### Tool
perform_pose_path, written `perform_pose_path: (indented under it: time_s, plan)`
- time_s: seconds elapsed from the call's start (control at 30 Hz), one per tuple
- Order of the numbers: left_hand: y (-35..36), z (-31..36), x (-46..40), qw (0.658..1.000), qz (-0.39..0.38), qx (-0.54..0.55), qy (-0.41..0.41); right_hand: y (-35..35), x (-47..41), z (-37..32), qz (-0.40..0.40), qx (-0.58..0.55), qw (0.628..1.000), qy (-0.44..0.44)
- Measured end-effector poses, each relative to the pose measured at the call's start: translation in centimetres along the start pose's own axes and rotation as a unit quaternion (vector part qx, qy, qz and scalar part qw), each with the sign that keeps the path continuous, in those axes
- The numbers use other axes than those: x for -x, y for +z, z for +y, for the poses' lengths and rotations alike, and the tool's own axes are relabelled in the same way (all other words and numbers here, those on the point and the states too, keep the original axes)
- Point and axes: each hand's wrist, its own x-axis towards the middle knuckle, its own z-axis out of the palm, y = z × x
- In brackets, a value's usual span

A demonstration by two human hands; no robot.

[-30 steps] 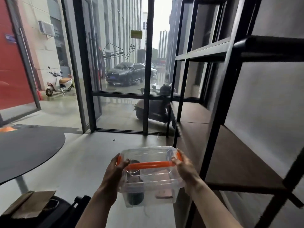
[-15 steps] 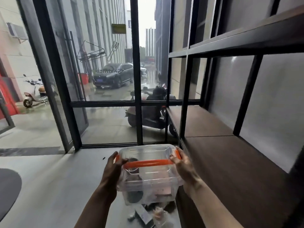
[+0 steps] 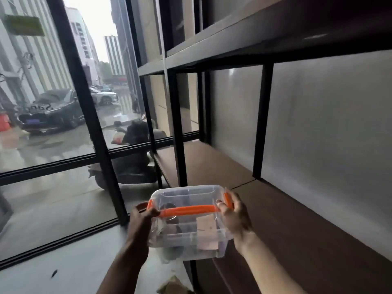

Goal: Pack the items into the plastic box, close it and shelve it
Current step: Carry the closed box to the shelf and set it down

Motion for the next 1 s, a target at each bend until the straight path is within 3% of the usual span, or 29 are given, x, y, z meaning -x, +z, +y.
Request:
perform_pose_path:
  time_s: [0.13,0.27,0.33,0.5,0.6,0.7,1.0]
  plan:
    - [7.9,-1.6,-6.5,0.995,-0.099,0.001,-0.01,-4.2,-4.0,2.4,0.114,0.072,0.991,-0.006]
    - [16.8,-1.5,-7.3,0.975,-0.22,0.0,-0.005,-9.6,-5.1,4.4,0.239,0.107,0.965,0.024]
    - [20.5,-1.1,-6.5,0.956,-0.293,-0.011,0.006,-11.9,-4.4,5.1,0.297,0.099,0.949,0.047]
    - [26.4,-1.5,-4.6,0.868,-0.49,-0.074,0.012,-15.1,-0.6,7.2,0.427,0.132,0.885,0.134]
    - [28.0,-3.4,-3.4,0.855,-0.513,-0.075,-0.02,-15.6,2.9,8.5,0.474,0.238,0.822,0.208]
    - [28.3,-5.8,-2.3,0.828,-0.552,-0.099,-0.026,-14.9,5.6,9.7,0.491,0.257,0.787,0.271]
    - [26.5,-10.0,-0.5,0.796,-0.569,-0.204,-0.024,-12.4,9.2,13.8,0.469,0.184,0.794,0.34]
